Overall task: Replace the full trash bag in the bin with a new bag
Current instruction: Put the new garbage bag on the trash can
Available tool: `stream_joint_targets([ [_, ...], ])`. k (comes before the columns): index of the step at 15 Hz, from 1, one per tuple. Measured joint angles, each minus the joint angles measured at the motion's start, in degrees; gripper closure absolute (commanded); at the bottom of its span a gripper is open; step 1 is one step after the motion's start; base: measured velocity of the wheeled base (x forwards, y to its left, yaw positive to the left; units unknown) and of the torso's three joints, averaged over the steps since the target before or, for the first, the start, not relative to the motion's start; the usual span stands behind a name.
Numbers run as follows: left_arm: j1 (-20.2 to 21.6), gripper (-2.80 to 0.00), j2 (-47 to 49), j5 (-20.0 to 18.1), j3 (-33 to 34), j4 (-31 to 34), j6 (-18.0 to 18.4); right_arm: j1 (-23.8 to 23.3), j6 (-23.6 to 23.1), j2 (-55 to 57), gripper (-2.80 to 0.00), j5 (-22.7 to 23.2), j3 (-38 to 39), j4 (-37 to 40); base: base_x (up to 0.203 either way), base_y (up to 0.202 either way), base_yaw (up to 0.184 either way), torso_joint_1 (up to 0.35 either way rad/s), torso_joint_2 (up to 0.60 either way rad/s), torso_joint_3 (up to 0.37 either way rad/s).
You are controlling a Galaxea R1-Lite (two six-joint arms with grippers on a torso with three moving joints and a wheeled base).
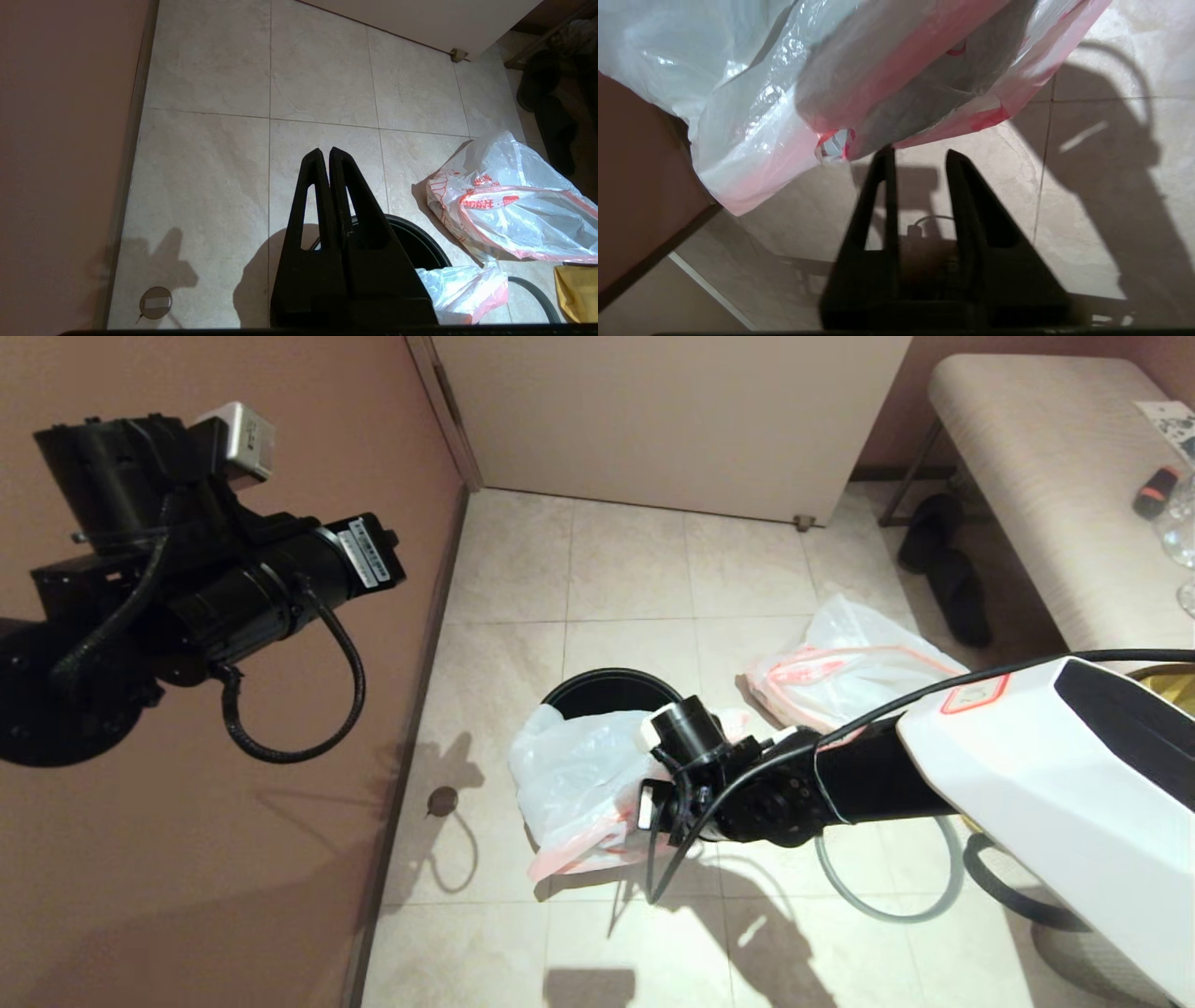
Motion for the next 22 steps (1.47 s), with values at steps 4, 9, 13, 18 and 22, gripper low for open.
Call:
stream_joint_targets([
  [4, 0.02, 0.00, 0.05, 0.00, 0.07, 0.02, 0.04, -0.81, 1.63, 1.91, -2.80, -0.02, -2.43, 0.87, 0.000, 0.000, 0.000, 0.000, 0.00, 0.000],
  [9, 0.02, 0.00, 0.20, 0.00, 0.09, 0.02, 0.06, -1.96, 3.15, 2.91, -2.80, -0.02, -2.70, 0.89, 0.000, 0.000, 0.000, 0.000, 0.00, 0.000],
  [13, 0.02, 0.00, 0.35, 0.00, 0.11, 0.02, 0.06, -3.13, 3.26, 3.36, -2.80, -0.07, -2.12, 0.95, 0.000, 0.000, 0.000, 0.000, 0.00, 0.000],
  [18, 0.02, 0.00, 0.46, 0.01, 0.09, 0.02, 0.04, -3.61, 3.15, 5.44, -2.80, -0.05, -3.27, 0.76, 0.000, 0.000, 0.000, 0.000, 0.00, 0.000],
  [22, 0.02, 0.00, 0.69, 0.00, 0.00, -0.04, 0.04, -3.86, 3.03, 7.88, -2.80, -0.09, -7.89, 2.09, 0.000, 0.000, 0.000, 0.000, 0.00, 0.000],
])
